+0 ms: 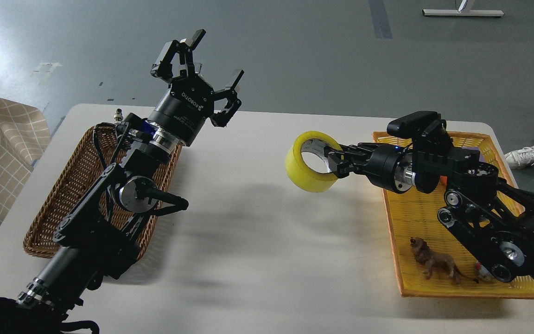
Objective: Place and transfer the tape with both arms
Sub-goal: 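Lift the tape roll and carry it toward the table center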
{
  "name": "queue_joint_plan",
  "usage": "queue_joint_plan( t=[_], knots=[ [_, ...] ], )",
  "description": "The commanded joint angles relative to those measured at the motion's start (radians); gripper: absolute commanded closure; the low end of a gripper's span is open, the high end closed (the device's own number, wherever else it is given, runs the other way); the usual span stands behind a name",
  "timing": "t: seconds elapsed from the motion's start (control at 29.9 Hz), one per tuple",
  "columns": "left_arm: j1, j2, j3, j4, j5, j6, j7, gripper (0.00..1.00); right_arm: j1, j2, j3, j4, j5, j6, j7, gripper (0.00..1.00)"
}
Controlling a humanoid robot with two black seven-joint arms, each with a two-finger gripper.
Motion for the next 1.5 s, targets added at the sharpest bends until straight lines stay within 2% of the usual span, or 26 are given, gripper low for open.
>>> queue_joint_plan(
  t=[0.0, 0.47, 0.6, 0.7, 1.47],
  knots=[
    [0.0, 0.002, -0.008, 0.0, 0.0, 0.0, 0.0, 0.02, 0.021, 0.05, -0.034, -0.052, -0.002, 0.0, 0.0, 0.8],
    [0.003, 0.009, -0.031, 0.0, -0.002, -0.001, -0.001, 0.02, 0.055, 0.182, -0.069, -0.199, -0.077, 0.0, -0.001, 0.79],
    [0.003, 0.011, -0.031, 0.0, 0.0, -0.001, -0.001, 0.02, 0.054, 0.199, -0.073, -0.204, -0.081, 0.0, -0.004, 0.79],
    [0.003, 0.023, -0.034, -0.003, -0.003, -0.001, -0.001, 0.02, 0.046, 0.215, -0.073, -0.207, -0.081, 0.0, -0.027, 0.79],
    [0.028, 0.043, -0.063, -0.009, -0.005, -0.001, -0.003, 0.02, 0.043, 0.256, -0.102, -0.229, -0.081, 0.0, -0.038, 0.8]
  ],
)
